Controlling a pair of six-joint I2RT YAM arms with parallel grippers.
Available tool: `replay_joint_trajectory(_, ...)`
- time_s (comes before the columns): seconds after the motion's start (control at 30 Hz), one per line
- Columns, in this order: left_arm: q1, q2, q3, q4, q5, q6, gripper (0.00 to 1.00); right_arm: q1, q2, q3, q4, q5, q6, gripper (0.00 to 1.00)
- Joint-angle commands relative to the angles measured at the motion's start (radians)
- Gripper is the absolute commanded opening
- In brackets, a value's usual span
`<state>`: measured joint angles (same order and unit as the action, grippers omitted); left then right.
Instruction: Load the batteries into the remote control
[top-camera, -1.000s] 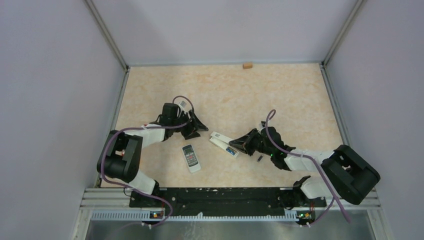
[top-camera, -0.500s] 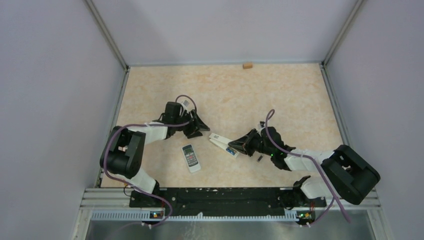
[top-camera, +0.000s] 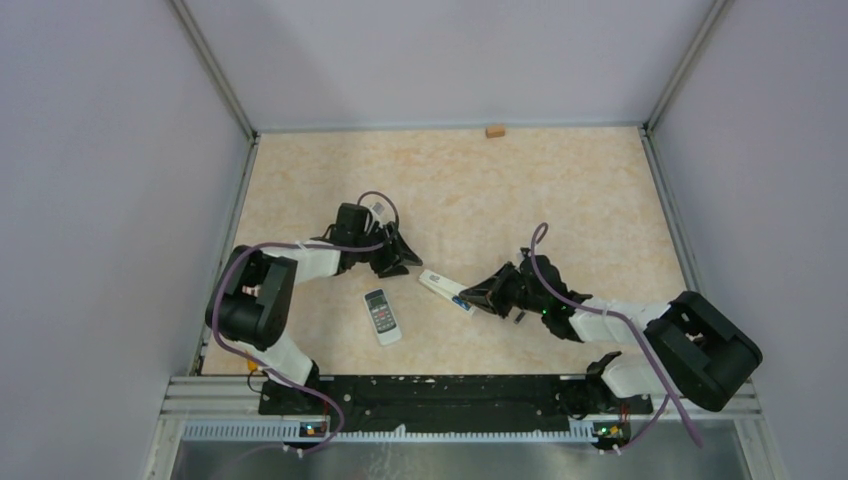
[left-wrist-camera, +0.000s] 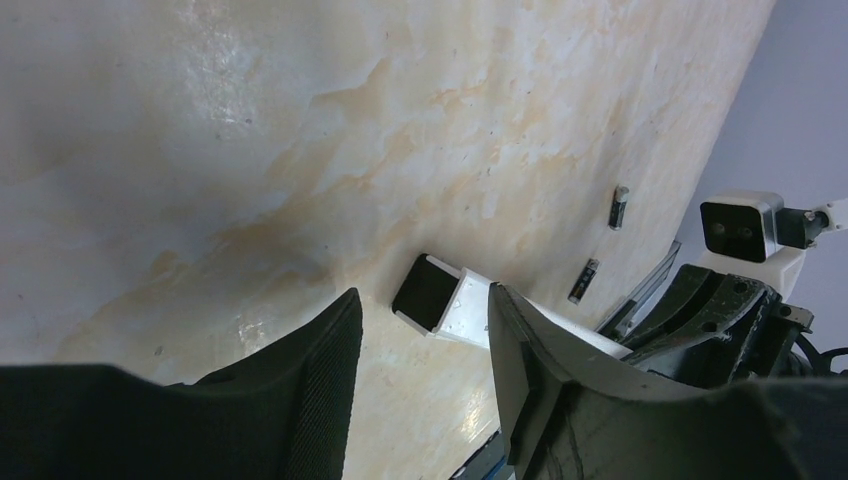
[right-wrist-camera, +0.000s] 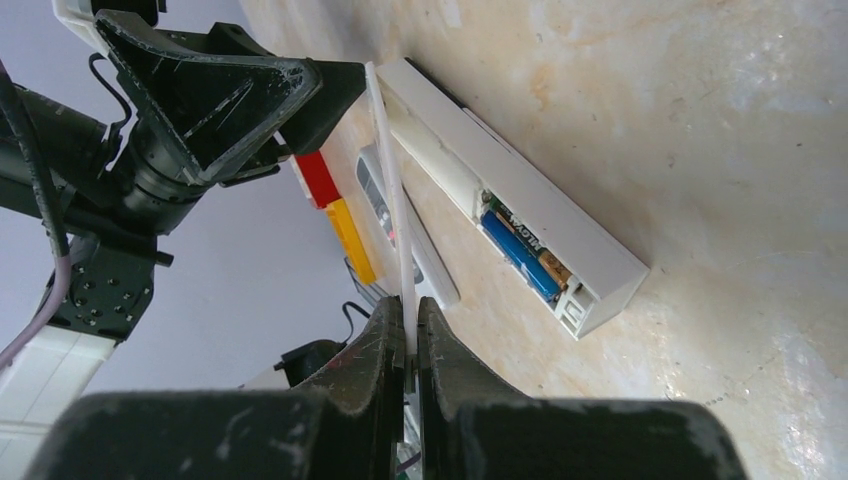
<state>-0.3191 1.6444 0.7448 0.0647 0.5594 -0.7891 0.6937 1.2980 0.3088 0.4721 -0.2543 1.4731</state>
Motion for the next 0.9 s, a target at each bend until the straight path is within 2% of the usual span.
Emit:
replay_joint_trajectory(0.0,-0.009,0.014,0.032,-0.006,0.001,0.025,0.52,0.019,-0.006,0.023,-0.088,0.019,-0.015,0.0)
replay_joint_trajectory(0.3,-0.013,0.031,0.039,-0.024,-0.009,0.045,0.51,0.027,-0.011,0.03,-0.199,0.012,-0.069,0.0)
replay_joint_trajectory(0.87,-0.023,0.018,-0.001,0.063,0.076,0.064,0.5,0.047,0.073,0.034,-0.208,0.099,-0.01,0.0)
